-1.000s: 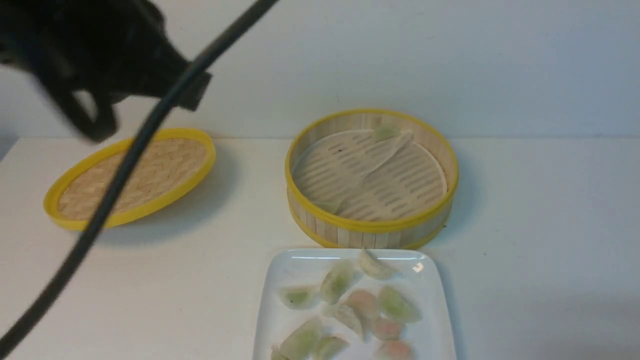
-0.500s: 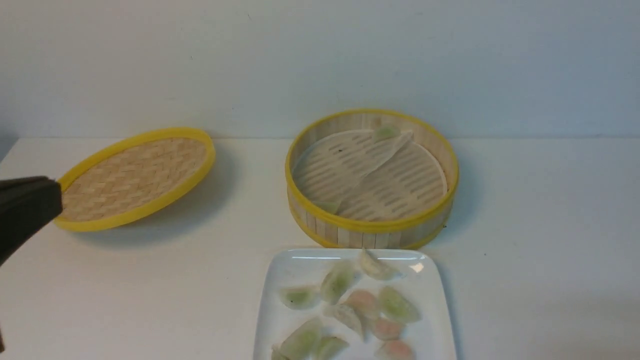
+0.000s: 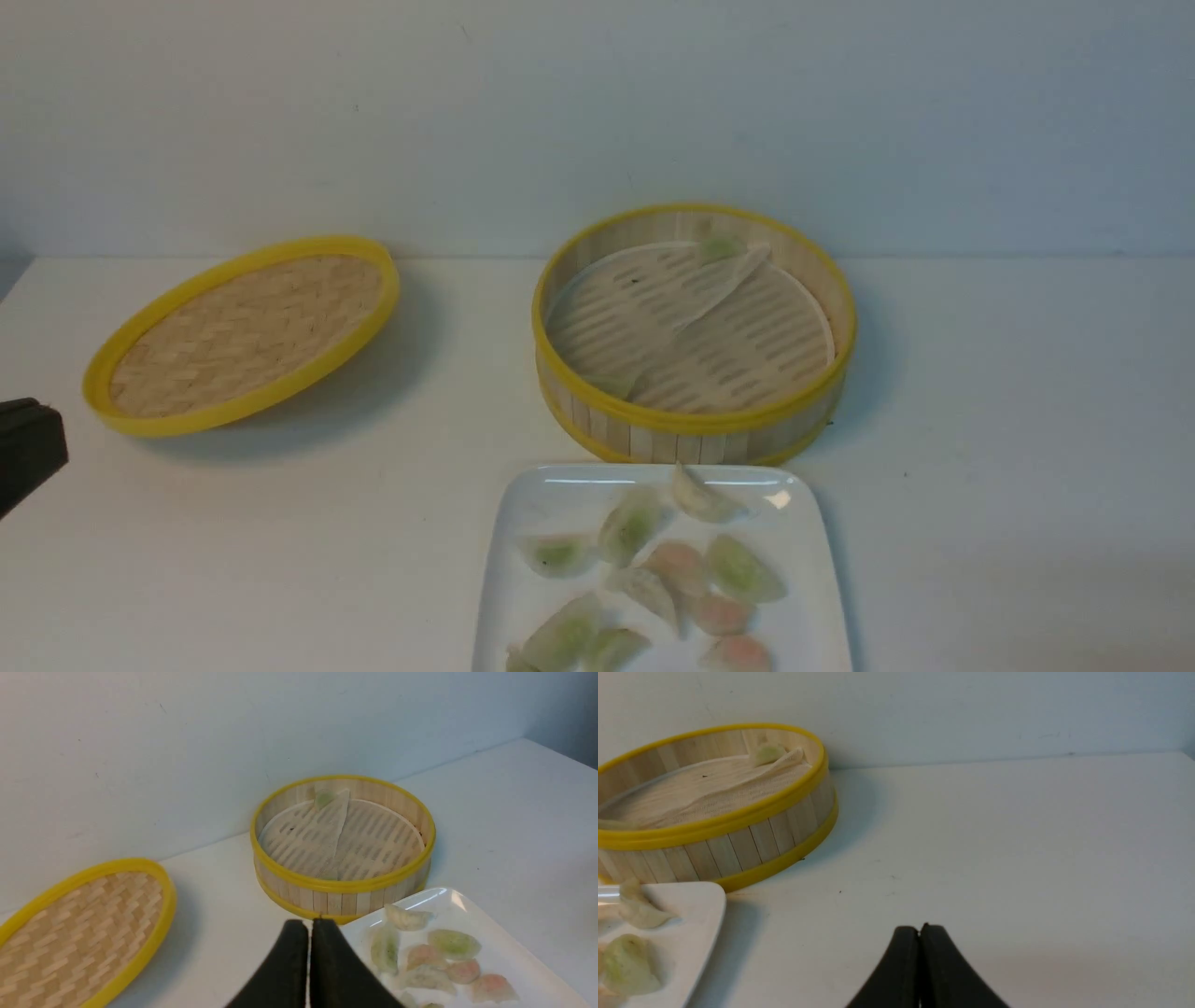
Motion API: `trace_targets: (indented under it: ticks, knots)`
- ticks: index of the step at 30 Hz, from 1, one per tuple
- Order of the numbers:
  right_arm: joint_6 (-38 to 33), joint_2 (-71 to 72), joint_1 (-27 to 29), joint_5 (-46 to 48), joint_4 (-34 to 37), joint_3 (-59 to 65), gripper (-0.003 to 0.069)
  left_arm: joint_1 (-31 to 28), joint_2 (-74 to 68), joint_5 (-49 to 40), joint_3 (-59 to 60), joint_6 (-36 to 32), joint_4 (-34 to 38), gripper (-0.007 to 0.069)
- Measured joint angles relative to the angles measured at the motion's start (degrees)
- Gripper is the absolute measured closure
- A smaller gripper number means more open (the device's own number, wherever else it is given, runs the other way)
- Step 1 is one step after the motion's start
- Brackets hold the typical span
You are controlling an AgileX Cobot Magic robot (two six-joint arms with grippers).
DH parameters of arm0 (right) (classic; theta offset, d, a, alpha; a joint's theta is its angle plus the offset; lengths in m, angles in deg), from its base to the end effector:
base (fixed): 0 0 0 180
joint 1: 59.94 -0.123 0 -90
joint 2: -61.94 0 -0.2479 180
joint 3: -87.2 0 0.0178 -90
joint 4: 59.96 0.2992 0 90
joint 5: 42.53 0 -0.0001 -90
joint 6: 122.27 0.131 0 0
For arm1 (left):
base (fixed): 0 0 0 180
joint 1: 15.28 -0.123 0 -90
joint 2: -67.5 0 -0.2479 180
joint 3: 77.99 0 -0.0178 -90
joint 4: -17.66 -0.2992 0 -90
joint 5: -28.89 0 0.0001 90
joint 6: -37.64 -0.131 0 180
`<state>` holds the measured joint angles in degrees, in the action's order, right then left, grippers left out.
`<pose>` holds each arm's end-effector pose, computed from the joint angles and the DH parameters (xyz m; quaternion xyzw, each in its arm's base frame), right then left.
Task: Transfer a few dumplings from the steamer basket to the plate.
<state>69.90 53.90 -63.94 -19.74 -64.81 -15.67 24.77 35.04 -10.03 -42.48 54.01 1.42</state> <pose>0.1756 0.0080 0.1603 0.0357 0.8076 0.0468 0.5868 0.1569 -0.1018 0.3497 0.1978 0.7710 -0.1582 0.5842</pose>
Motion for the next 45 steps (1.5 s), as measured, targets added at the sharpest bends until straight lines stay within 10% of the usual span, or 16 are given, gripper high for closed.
trace_targets:
  ticks: [6, 21, 45]
  knots:
    - [0.00, 0.00, 0.00, 0.00, 0.00, 0.00, 0.0673, -3.11, 3.06, 2.90, 5.99, -0.24, -1.10, 0.0631]
    - [0.00, 0.00, 0.00, 0.00, 0.00, 0.00, 0.0673, -36.23, 24.06, 17.27, 40.65, -19.65, 18.51, 0.0631]
    - [0.00, 0.00, 0.00, 0.00, 0.00, 0.00, 0.0673, -37.63, 24.06, 17.00, 42.09, -20.64, 19.09, 0.0631]
